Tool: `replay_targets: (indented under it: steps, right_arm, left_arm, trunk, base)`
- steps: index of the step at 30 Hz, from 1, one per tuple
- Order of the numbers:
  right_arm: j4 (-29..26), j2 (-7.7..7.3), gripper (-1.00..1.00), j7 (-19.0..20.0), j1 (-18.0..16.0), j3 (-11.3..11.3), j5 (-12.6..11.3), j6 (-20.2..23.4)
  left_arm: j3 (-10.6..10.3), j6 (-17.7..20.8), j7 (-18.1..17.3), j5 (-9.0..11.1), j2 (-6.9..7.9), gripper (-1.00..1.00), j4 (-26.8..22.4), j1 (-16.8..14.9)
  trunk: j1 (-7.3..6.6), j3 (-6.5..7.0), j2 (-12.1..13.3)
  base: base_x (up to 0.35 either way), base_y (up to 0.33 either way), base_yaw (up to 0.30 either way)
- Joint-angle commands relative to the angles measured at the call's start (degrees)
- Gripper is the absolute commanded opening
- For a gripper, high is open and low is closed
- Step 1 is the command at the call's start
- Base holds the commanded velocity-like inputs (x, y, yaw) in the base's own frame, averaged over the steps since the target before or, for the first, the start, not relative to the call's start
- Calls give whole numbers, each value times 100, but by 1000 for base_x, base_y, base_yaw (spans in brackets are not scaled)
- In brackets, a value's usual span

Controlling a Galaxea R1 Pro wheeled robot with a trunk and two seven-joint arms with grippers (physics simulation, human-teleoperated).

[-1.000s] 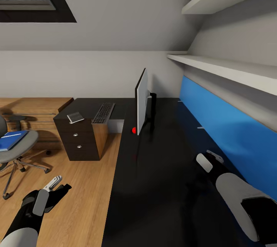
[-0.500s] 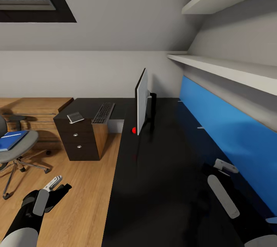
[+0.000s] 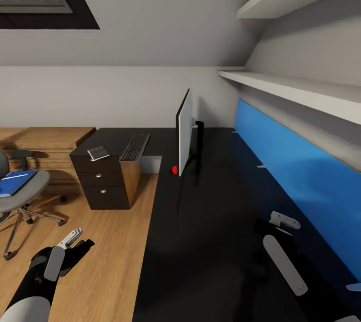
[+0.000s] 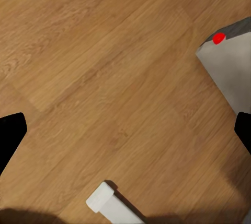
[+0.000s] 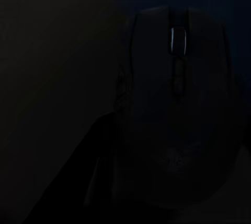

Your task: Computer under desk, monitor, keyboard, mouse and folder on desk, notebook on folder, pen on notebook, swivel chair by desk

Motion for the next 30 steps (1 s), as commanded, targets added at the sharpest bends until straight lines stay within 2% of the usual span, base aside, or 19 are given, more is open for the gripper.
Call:
replay_targets:
  steps: [1,10,11,12,18,30]
  right_arm:
    - [-17,38,-100,-40,-2,20,-38,18]
    - [-31,72,-100,-44,5,31,-38,17]
    - [-24,76,-100,-44,5,42,-38,18]
    - [-24,77,-100,-44,5,43,-38,15]
    - [-27,77,-100,-36,17,42,-38,10]
    - [-117,77,-100,-36,77,43,-30,2]
  left_arm:
    - [5,24,44,61,-3,100,-8,-4]
    - [-20,17,44,41,-36,100,-14,-4]
    - [-111,16,44,-205,-160,100,-16,-4]
    - [-114,16,44,-220,-169,100,-16,-4]
    - [-118,16,44,-253,-186,100,-9,-4]
    - [-119,17,44,-255,-193,100,-8,-4]
  trunk:
    - [0,-6,-4]
    - [0,-6,-4]
    - [0,-6,-4]
    - [0,-6,-4]
    - [0,14,-4]
    - [0,118,-4]
  base:
    - [0,0,0]
    - [0,0,70]
    - [-150,239,245]
    - [-157,250,246]
    - [-176,255,188]
    - [-209,238,17]
